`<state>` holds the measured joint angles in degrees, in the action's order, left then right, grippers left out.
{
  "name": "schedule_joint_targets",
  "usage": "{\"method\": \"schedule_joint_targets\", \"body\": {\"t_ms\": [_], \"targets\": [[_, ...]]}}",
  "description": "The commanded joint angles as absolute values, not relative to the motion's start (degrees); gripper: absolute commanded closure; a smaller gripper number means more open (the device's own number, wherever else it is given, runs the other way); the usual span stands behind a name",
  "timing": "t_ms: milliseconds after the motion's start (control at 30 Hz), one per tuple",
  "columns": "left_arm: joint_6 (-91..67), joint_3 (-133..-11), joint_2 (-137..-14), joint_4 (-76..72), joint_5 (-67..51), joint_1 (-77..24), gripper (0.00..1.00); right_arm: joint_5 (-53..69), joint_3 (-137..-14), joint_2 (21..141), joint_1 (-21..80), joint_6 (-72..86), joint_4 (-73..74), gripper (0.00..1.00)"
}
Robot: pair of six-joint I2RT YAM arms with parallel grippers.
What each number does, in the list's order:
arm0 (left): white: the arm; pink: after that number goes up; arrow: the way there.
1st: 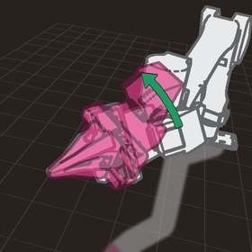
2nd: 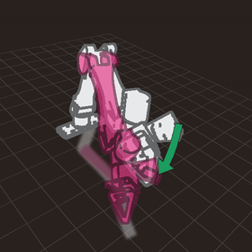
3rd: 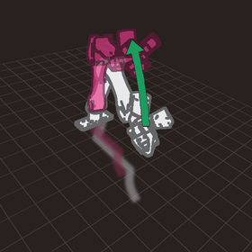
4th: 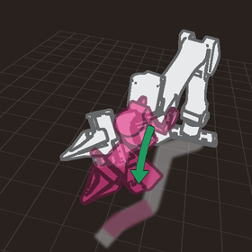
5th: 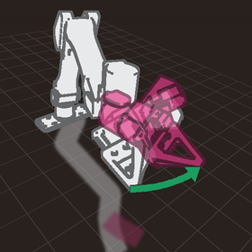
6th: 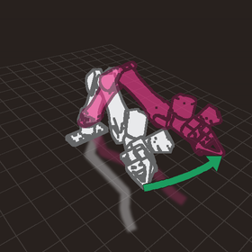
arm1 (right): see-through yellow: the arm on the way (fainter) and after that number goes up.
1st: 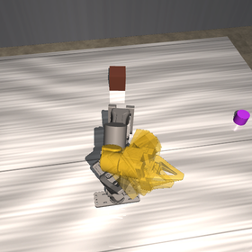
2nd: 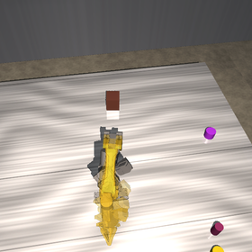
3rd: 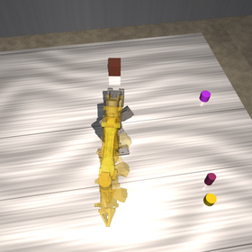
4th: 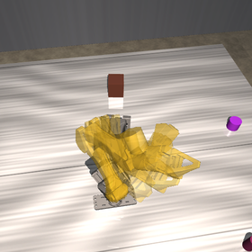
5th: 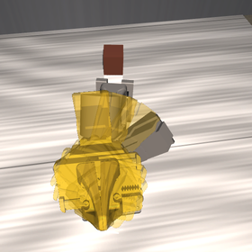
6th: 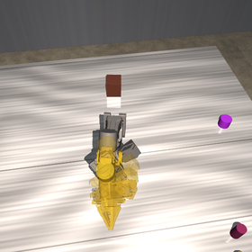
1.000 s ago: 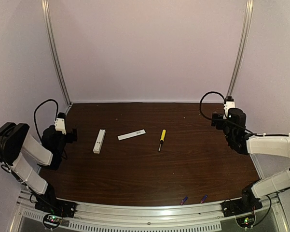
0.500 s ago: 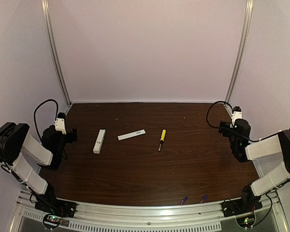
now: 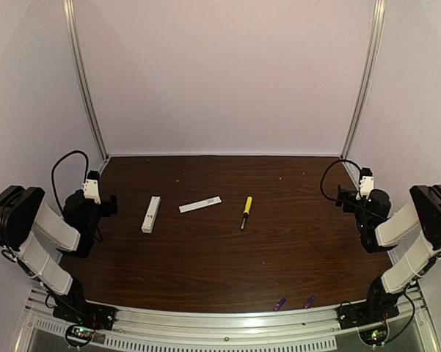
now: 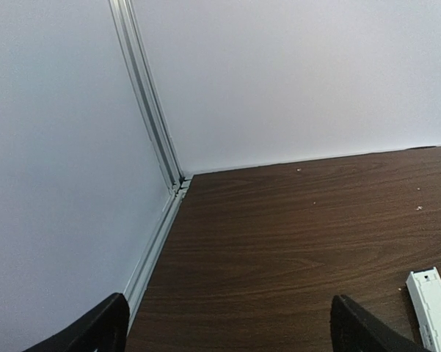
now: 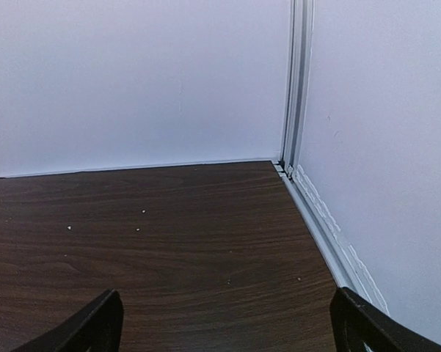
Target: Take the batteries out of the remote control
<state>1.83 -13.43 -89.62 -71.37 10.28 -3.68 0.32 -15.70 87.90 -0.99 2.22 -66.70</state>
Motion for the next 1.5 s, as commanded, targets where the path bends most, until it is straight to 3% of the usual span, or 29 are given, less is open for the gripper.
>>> {"method": "schedule_joint_targets", "body": {"t_ms": [0,1467], "targets": [[1.5,-14.1,-90.2,-73.5,10.6,-3.1,0.03,7.6,-15.1,89.0,-1.8,2.6,-70.3,0.0],[1.5,-14.0,-90.2,-73.6,10.6,-3.1,0.03,11.3,-15.2,89.4,-1.7,0.8,-70.8,0.0]]}}
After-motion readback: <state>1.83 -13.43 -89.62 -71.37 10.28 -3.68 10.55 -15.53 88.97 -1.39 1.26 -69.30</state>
